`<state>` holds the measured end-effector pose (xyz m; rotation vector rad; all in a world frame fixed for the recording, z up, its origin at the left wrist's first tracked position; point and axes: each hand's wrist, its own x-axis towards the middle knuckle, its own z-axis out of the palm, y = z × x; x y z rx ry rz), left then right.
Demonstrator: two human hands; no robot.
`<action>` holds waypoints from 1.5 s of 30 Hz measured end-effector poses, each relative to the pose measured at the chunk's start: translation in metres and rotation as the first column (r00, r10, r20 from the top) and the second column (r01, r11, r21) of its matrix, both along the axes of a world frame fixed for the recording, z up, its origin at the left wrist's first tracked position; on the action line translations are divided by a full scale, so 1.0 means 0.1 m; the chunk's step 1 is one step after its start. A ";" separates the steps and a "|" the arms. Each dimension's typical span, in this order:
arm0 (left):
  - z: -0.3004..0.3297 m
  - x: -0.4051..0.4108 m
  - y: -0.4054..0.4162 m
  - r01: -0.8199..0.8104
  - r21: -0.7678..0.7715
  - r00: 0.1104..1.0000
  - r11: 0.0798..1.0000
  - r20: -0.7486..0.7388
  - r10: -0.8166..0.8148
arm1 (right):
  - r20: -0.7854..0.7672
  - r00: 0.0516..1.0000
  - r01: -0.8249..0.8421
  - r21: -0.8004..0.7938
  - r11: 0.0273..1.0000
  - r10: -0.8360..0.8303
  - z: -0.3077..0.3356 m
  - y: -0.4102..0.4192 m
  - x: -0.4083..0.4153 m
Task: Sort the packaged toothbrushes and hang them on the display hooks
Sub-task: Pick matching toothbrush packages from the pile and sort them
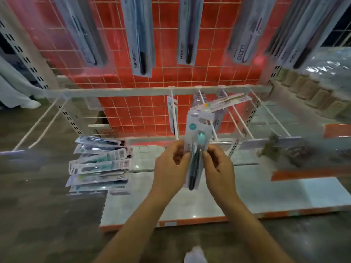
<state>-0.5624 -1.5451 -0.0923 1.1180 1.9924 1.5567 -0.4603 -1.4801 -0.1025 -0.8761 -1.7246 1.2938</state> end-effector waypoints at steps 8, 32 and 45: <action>-0.58 0.02 0.04 0.040 0.025 0.994 0.999 -0.099 -0.038 | -0.073 0.996 0.059 0.021 0.998 -0.058 -0.70 0.01 -0.04; -1.96 -0.71 0.64 0.176 0.358 0.906 0.917 -0.423 -0.009 | -0.289 0.952 0.061 0.501 0.863 0.101 -2.06 0.74 -0.75; -1.82 -0.80 0.58 0.141 0.583 0.937 0.800 -0.339 0.082 | -0.368 0.894 0.002 0.573 0.820 0.255 -1.83 0.61 -0.88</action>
